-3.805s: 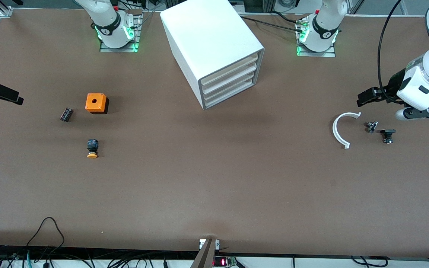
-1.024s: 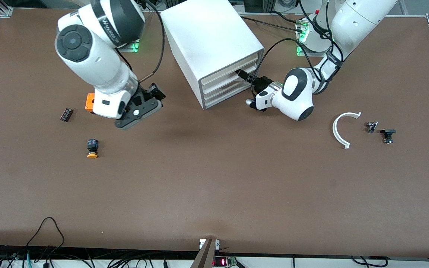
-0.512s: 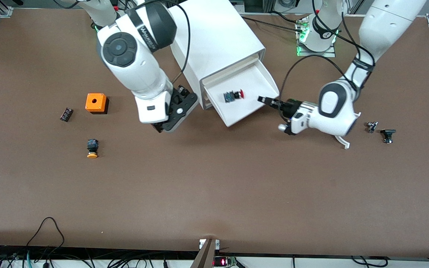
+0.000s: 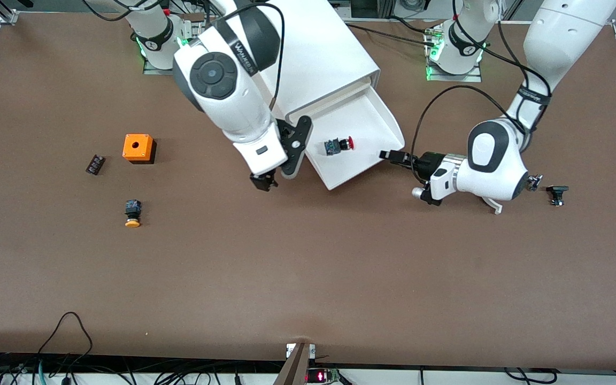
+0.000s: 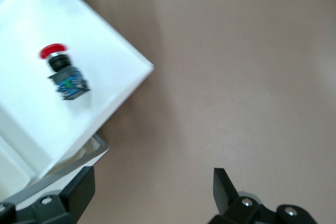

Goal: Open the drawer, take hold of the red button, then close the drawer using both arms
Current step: 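Lower the right gripper into the open drawer while the left gripper withdraws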

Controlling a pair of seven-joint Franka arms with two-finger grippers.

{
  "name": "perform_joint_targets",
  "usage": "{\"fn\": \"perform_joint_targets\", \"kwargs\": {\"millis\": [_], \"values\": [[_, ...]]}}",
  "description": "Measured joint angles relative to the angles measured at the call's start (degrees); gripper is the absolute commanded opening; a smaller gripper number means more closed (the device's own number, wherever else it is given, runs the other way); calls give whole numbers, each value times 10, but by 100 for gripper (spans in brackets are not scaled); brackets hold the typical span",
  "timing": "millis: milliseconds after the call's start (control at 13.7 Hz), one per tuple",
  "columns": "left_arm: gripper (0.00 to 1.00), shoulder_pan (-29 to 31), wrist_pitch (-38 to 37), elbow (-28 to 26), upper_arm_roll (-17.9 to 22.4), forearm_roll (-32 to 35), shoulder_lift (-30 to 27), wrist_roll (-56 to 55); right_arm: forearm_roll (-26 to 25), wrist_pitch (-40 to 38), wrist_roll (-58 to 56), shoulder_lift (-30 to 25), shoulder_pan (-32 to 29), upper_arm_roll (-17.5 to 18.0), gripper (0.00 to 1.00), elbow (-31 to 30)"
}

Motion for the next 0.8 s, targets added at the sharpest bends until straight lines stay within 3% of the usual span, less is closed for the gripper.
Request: {"fn": "perform_joint_targets", "kwargs": {"millis": [293,585,805], "values": [[100,7,0,71,26,186,-94,-13,0,21,-43,18,37,3,100,0],[100,19,-17,72,68,251,-212,-13,0,39,-50,48,85,5,100,7],[100,19,-79,70,87,317,-285,-63,-9,39,-73,68,96,5,100,9]]}}
